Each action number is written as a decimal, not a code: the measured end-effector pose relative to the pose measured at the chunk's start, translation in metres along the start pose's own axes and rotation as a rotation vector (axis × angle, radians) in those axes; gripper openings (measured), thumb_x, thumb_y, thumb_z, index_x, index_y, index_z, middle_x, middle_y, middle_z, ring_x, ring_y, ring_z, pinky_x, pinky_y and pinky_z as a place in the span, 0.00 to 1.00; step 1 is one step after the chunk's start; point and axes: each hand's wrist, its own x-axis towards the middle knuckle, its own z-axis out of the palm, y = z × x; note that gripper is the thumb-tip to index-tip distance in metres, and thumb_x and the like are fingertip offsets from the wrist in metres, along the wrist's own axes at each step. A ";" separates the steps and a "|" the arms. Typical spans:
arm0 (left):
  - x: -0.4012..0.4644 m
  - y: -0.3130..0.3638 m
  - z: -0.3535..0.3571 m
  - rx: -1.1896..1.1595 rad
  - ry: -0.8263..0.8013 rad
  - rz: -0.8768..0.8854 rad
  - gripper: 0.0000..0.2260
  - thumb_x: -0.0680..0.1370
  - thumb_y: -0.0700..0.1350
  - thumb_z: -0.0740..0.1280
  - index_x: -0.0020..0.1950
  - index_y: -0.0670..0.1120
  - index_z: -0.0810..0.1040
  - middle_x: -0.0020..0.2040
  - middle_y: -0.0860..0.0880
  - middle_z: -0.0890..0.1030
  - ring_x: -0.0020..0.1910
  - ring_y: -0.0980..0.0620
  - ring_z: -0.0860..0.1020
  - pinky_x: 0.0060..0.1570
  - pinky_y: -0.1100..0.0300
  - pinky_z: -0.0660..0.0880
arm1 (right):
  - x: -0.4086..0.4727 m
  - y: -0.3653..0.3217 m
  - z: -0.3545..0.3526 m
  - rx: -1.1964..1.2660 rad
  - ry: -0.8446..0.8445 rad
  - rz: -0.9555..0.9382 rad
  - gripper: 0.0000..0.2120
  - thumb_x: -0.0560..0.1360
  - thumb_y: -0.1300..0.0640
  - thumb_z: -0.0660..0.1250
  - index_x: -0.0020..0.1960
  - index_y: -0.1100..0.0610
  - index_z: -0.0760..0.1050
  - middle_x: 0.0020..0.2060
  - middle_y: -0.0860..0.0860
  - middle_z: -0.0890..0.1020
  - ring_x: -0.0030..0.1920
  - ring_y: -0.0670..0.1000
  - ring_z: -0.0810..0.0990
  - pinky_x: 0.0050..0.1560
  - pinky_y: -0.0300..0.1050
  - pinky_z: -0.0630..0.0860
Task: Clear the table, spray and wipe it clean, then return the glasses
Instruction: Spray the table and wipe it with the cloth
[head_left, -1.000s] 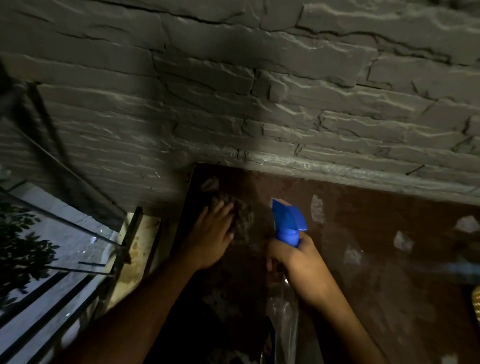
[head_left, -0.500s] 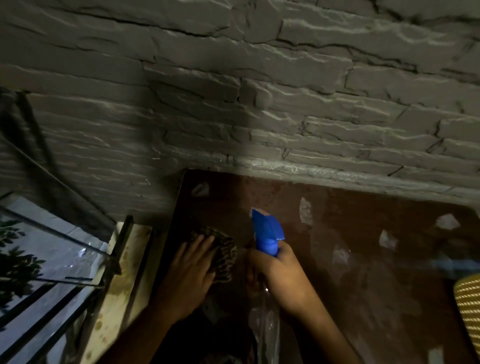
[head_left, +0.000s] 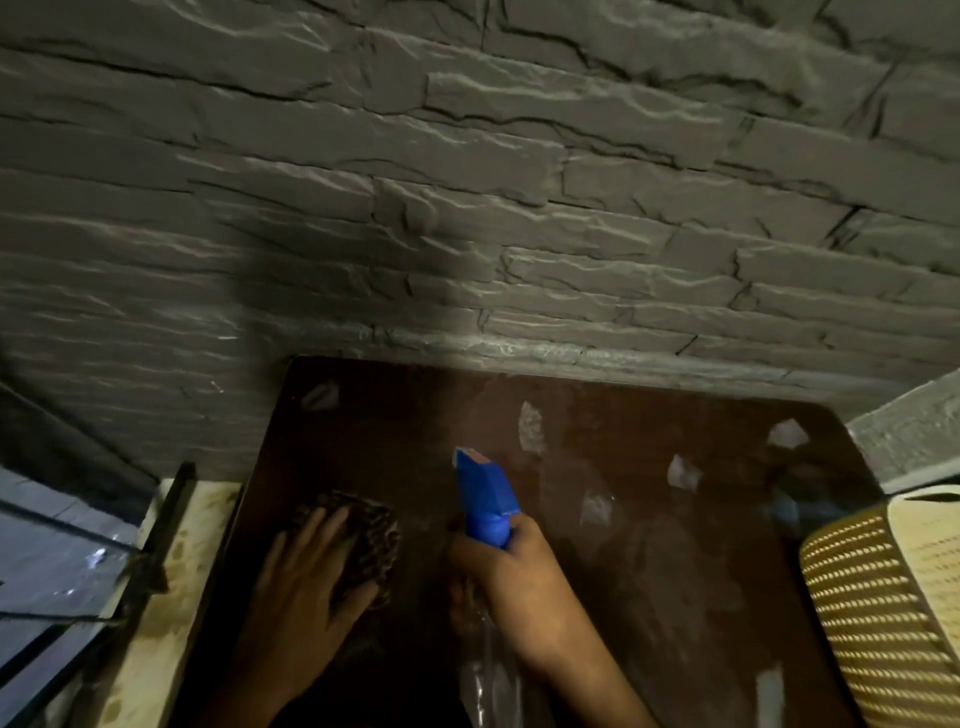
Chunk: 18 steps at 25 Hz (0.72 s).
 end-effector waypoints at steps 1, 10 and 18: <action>0.009 -0.014 0.002 0.045 0.036 -0.047 0.33 0.79 0.65 0.47 0.63 0.43 0.78 0.71 0.44 0.71 0.72 0.43 0.66 0.69 0.45 0.57 | -0.002 0.002 -0.003 -0.004 0.004 0.010 0.04 0.69 0.65 0.67 0.43 0.60 0.72 0.26 0.53 0.74 0.25 0.51 0.72 0.28 0.43 0.71; 0.028 -0.019 0.003 0.050 -0.042 -0.025 0.30 0.81 0.61 0.43 0.65 0.44 0.75 0.71 0.47 0.70 0.77 0.54 0.54 0.73 0.56 0.49 | -0.012 -0.009 -0.013 0.033 0.004 0.028 0.12 0.64 0.61 0.69 0.47 0.57 0.74 0.27 0.51 0.76 0.27 0.51 0.74 0.32 0.45 0.72; 0.120 -0.017 -0.001 0.127 -0.019 -0.135 0.22 0.81 0.53 0.55 0.71 0.45 0.72 0.76 0.46 0.63 0.77 0.46 0.56 0.71 0.43 0.58 | -0.019 -0.011 -0.007 0.057 0.005 0.072 0.12 0.66 0.64 0.70 0.48 0.55 0.75 0.31 0.50 0.79 0.31 0.50 0.77 0.35 0.46 0.75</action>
